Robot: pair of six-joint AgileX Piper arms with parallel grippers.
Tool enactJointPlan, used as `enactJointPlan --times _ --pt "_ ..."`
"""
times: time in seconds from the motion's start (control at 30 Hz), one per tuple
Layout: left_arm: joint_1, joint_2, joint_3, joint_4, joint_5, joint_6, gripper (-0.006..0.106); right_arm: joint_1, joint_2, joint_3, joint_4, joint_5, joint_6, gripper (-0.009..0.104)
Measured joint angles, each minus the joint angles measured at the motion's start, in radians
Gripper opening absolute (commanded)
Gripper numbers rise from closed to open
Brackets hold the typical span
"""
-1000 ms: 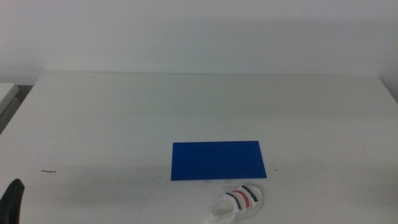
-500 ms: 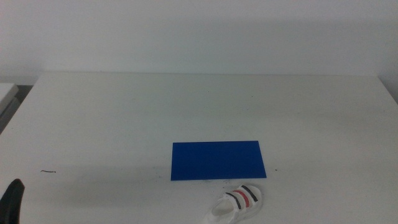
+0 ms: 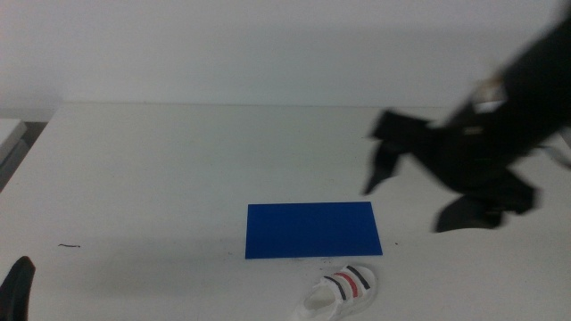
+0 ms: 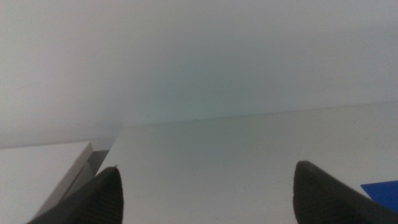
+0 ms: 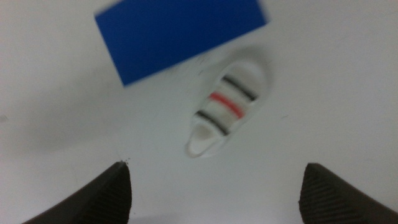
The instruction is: Use one arm to grab the shoe from the table and place it on the mat.
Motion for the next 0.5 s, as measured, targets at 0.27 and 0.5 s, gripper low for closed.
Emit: enactJointPlan --times 0.27,0.5 --pt "0.000 0.000 0.000 0.000 0.000 0.000 0.094 0.087 0.271 -0.191 0.031 0.004 0.012 0.093" --pt "0.000 0.000 0.000 0.000 0.000 0.000 0.094 0.097 0.344 -0.211 -0.006 0.006 0.142 0.093"
